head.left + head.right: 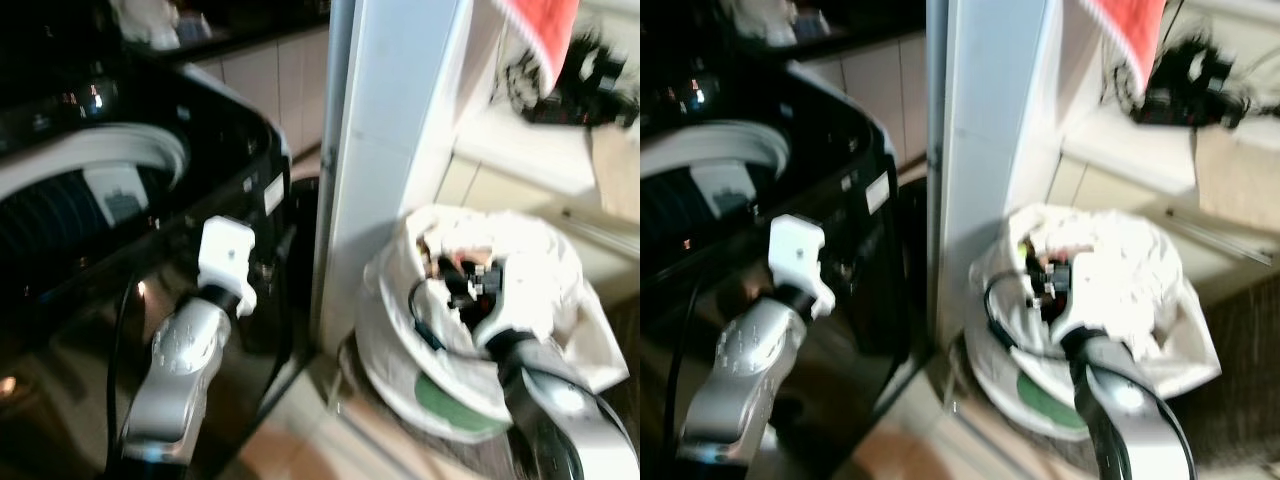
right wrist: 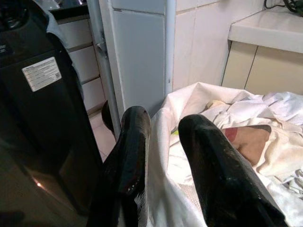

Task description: Clothes washing

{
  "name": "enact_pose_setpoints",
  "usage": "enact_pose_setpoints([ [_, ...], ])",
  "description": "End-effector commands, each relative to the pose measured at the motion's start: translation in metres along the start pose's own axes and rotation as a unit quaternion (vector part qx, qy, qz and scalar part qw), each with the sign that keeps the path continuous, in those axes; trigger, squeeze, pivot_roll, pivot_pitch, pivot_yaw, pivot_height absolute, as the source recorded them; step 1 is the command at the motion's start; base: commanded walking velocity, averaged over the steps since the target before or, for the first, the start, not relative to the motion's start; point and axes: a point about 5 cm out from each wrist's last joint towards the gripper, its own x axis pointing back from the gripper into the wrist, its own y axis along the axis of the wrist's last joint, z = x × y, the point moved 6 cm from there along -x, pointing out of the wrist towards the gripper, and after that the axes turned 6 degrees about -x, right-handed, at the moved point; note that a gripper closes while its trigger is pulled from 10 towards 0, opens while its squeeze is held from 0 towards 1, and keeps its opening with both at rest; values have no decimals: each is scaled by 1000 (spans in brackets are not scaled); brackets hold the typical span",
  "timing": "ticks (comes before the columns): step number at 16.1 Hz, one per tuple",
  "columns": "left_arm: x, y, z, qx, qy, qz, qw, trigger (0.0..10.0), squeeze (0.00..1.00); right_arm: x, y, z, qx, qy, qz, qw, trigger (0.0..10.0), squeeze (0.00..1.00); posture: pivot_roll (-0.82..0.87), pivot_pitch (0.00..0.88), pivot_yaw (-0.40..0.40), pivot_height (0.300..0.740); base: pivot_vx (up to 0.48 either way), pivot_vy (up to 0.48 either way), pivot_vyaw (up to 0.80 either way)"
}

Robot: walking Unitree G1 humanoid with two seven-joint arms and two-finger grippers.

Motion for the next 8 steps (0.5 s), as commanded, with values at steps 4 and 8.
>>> enact_pose_setpoints([
  [4, -1, 2, 5, 20, 20, -3, 1000, 10000, 0, -2, 13, -2, 19, 7, -17, 1000, 10000, 0, -59, 0, -26, 740, 0, 0, 0],
  [8, 1, 5, 11, 27, 29, -10, 999, 10000, 0, -3, 10, -1, 15, 7, -11, 1000, 10000, 0, -56, 0, -29, 740, 241, 0, 0],
])
